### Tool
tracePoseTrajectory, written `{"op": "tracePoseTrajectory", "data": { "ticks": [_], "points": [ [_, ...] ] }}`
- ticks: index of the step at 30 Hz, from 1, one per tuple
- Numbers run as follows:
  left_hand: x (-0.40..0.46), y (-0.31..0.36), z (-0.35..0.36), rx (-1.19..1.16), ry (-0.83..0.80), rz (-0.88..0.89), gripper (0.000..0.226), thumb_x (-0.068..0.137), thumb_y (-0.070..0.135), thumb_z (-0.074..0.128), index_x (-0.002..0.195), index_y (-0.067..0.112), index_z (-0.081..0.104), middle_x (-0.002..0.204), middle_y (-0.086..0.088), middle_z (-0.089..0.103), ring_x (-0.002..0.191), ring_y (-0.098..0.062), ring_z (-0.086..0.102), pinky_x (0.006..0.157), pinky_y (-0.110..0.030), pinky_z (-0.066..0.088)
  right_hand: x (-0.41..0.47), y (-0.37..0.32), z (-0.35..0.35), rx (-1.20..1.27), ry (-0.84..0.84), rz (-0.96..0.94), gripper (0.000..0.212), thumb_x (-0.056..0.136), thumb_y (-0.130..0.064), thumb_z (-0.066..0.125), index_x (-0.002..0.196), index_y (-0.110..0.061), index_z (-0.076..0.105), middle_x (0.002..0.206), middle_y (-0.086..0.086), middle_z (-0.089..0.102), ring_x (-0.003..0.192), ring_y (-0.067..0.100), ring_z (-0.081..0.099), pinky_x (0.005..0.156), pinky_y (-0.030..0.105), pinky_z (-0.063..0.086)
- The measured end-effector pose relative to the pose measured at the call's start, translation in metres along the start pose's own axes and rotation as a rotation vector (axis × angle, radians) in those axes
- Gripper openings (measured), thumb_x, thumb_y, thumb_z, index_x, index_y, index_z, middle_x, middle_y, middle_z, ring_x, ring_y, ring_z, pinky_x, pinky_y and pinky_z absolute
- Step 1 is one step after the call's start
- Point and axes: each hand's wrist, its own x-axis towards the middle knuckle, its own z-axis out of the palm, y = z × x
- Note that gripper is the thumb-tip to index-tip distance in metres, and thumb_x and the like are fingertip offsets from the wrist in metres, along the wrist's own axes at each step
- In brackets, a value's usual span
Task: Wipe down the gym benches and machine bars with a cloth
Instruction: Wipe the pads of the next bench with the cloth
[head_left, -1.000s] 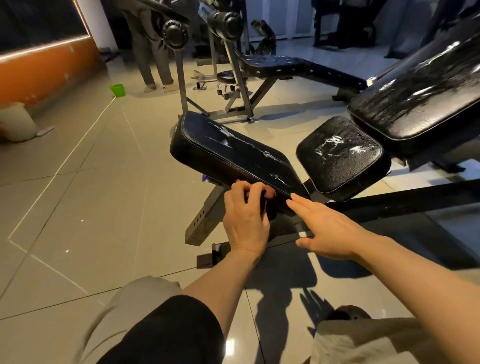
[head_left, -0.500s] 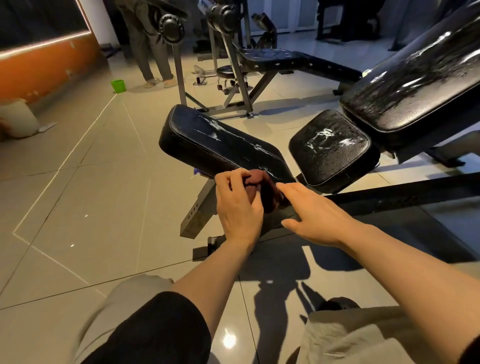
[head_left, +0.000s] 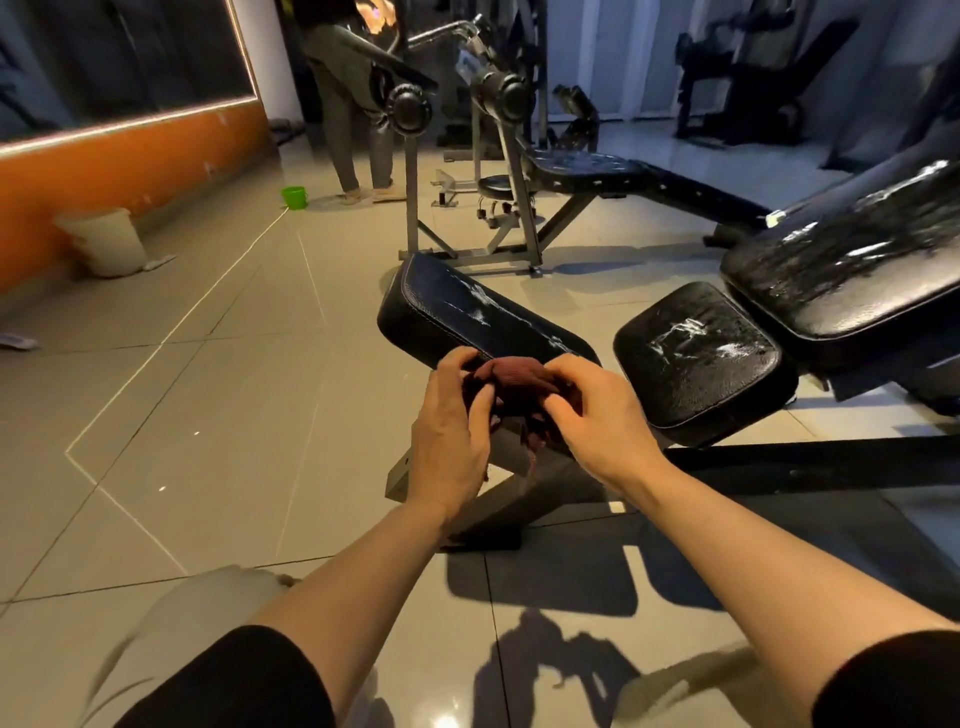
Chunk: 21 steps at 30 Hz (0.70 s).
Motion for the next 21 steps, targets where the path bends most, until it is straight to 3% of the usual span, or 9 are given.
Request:
{"op": "tracePoseTrajectory", "data": {
  "ticks": [3, 5, 8, 12, 14, 18, 21],
  "points": [
    [-0.001, -0.004, -0.009, 0.184, -0.007, 0.062, 0.038, 0.097, 0.045, 0.039, 0.131, 0.029, 0.044, 0.121, -0.002, 0.054, 0.097, -0.012, 0.057, 0.077, -0.022, 0.053, 0.002, -0.004, 0.004, 0.023, 0.017, -0.005, 0.016, 0.095, -0.014, 0.057, 0.109, -0.020, 0.063, 0.096, -0.009, 0.063, 0.093, 0.004, 0.058, 0.083, 0.019, 0.047],
    [-0.001, -0.004, -0.014, 0.227, -0.022, 0.160, 0.045, 0.094, 0.050, 0.044, 0.130, 0.024, 0.051, 0.122, -0.003, 0.052, 0.106, -0.013, 0.050, 0.084, -0.022, 0.046, 0.000, -0.007, 0.005, 0.035, 0.007, -0.017, 0.012, 0.094, -0.015, 0.058, 0.105, -0.020, 0.063, 0.093, -0.010, 0.063, 0.091, 0.004, 0.059, 0.083, 0.021, 0.049],
    [0.001, -0.004, -0.017, 0.229, -0.081, 0.248, 0.042, 0.091, 0.044, 0.053, 0.122, 0.018, 0.059, 0.112, -0.003, 0.061, 0.105, -0.012, 0.048, 0.096, -0.033, 0.042, -0.004, -0.009, 0.008, 0.056, -0.007, -0.045, 0.010, 0.093, -0.015, 0.061, 0.103, -0.016, 0.064, 0.092, -0.007, 0.063, 0.089, 0.005, 0.060, 0.081, 0.024, 0.052],
    [-0.003, 0.004, -0.014, 0.149, -0.108, 0.195, 0.016, 0.089, 0.026, 0.055, 0.100, 0.016, 0.062, 0.093, 0.001, 0.064, 0.094, -0.014, 0.056, 0.107, -0.049, 0.038, -0.011, -0.009, 0.008, 0.082, 0.007, -0.051, 0.014, 0.091, -0.016, 0.065, 0.105, -0.018, 0.064, 0.093, -0.008, 0.064, 0.086, 0.002, 0.061, 0.081, 0.025, 0.055],
    [-0.003, 0.009, -0.013, 0.064, -0.090, 0.115, 0.012, 0.090, 0.021, 0.051, 0.097, 0.015, 0.059, 0.090, 0.004, 0.059, 0.090, -0.008, 0.051, 0.103, -0.051, 0.042, -0.015, -0.012, 0.008, 0.140, 0.028, -0.033, 0.029, 0.087, -0.015, 0.070, 0.112, -0.021, 0.059, 0.096, -0.008, 0.063, 0.083, 0.001, 0.061, 0.078, 0.021, 0.054],
    [-0.001, 0.018, -0.015, -0.129, -0.135, -0.033, 0.013, 0.094, 0.016, 0.048, 0.104, 0.014, 0.057, 0.099, 0.001, 0.060, 0.093, -0.014, 0.057, 0.089, -0.045, 0.051, -0.016, -0.016, 0.009, 0.110, 0.037, -0.053, 0.042, 0.083, -0.015, 0.072, 0.118, -0.028, 0.054, 0.108, -0.007, 0.060, 0.104, 0.006, 0.055, 0.085, 0.021, 0.049],
    [-0.001, 0.019, -0.019, -0.072, -0.210, -0.021, 0.013, 0.095, 0.014, 0.054, 0.106, 0.016, 0.060, 0.101, 0.001, 0.062, 0.095, -0.013, 0.057, 0.087, -0.038, 0.051, -0.018, -0.017, 0.014, 0.199, -0.039, -0.001, 0.043, 0.087, -0.003, 0.062, 0.119, -0.028, 0.048, 0.104, -0.010, 0.060, 0.097, 0.005, 0.060, 0.082, 0.023, 0.052]
  ]
}}
